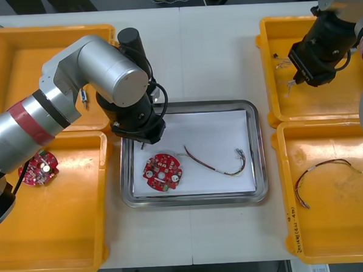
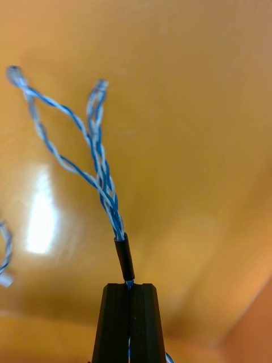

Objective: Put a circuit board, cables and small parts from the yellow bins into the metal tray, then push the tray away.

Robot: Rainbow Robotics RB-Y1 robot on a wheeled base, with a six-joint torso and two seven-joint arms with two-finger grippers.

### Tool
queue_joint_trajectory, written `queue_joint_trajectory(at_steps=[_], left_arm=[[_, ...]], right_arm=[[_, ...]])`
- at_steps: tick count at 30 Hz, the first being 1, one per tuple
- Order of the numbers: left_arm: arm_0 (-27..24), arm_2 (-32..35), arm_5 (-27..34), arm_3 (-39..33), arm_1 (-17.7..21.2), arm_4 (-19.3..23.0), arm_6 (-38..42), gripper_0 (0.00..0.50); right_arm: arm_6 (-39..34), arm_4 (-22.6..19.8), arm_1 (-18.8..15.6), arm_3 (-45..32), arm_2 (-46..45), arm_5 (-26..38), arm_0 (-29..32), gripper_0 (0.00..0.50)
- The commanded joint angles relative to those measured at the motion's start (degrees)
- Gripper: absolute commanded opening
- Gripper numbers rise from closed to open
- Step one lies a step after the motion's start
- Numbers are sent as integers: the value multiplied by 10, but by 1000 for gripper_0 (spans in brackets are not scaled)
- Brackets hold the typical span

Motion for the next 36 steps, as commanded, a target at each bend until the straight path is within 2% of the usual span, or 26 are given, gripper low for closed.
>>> queue_joint_trajectory(at_steps=[1, 15, 19, 22, 31, 36], left_arm=[[3, -5, -9, 2, -11, 7, 41, 500], [0, -5, -24, -9, -12, 16, 48, 500], [-8, 13, -11, -22, -12, 18, 52, 500], [-16, 30, 8, -25, -11, 20, 50, 500], [-45, 99, 83, -26, -4, 31, 35, 500], [-55, 105, 94, -26, 12, 31, 28, 500]], right_arm=[[-19, -3, -26, -66, -17, 50, 0, 0], [5, -17, -38, -222, -21, 192, 18, 0], [17, -32, -37, -314, -20, 243, 40, 0], [26, -40, -36, -357, -16, 248, 48, 0], [56, -112, -36, -513, 9, 248, 109, 0], [111, -115, -38, -584, 39, 248, 143, 0]])
